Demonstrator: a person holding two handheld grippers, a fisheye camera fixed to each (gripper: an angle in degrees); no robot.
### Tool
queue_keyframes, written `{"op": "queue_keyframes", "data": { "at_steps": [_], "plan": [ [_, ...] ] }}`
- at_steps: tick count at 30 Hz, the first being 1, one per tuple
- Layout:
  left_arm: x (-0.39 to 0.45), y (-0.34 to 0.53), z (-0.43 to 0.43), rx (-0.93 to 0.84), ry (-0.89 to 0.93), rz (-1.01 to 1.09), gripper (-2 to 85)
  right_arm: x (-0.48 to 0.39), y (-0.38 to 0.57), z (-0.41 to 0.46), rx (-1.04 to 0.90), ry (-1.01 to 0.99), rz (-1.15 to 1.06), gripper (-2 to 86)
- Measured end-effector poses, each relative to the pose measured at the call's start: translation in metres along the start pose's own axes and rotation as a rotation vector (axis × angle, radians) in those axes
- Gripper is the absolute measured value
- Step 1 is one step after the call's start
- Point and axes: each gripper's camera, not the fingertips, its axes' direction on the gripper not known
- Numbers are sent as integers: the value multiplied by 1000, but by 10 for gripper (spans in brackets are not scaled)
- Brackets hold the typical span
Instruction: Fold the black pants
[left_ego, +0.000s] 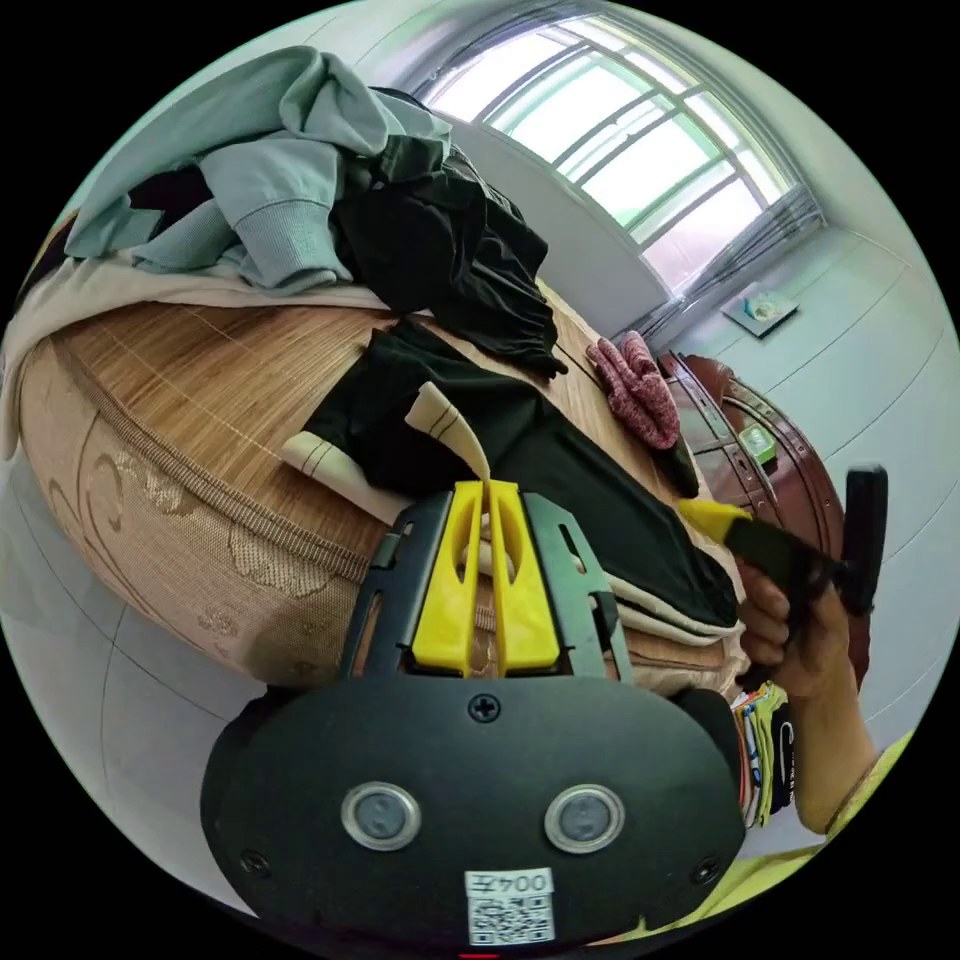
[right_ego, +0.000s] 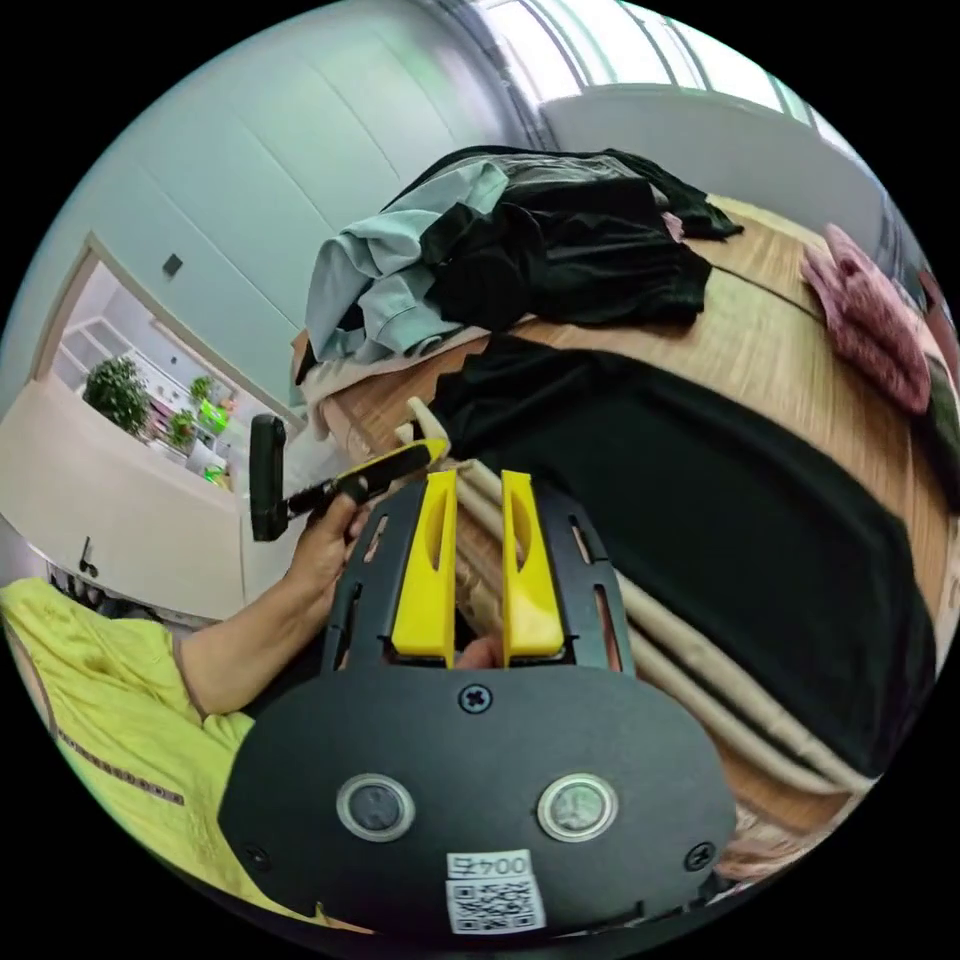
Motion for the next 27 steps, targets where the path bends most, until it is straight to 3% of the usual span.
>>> {"op": "queue_keyframes", "data": {
  "at_steps": [7, 13, 19, 27],
  "plan": [
    [-26, 3, 6, -54, 106, -89, 11, -57, -155, 145, -188, 163, -274, 69],
    [-37, 2, -4, -44, 136, -103, 12, -108, -203, 264, -335, 205, -542, 80],
    [-42, 5, -9, -42, 157, -103, 11, -132, -219, 313, -420, 222, -703, 92],
    [-46, 9, -14, -42, 151, -94, 12, -143, -245, 331, -502, 134, -699, 95]
  ]
}}
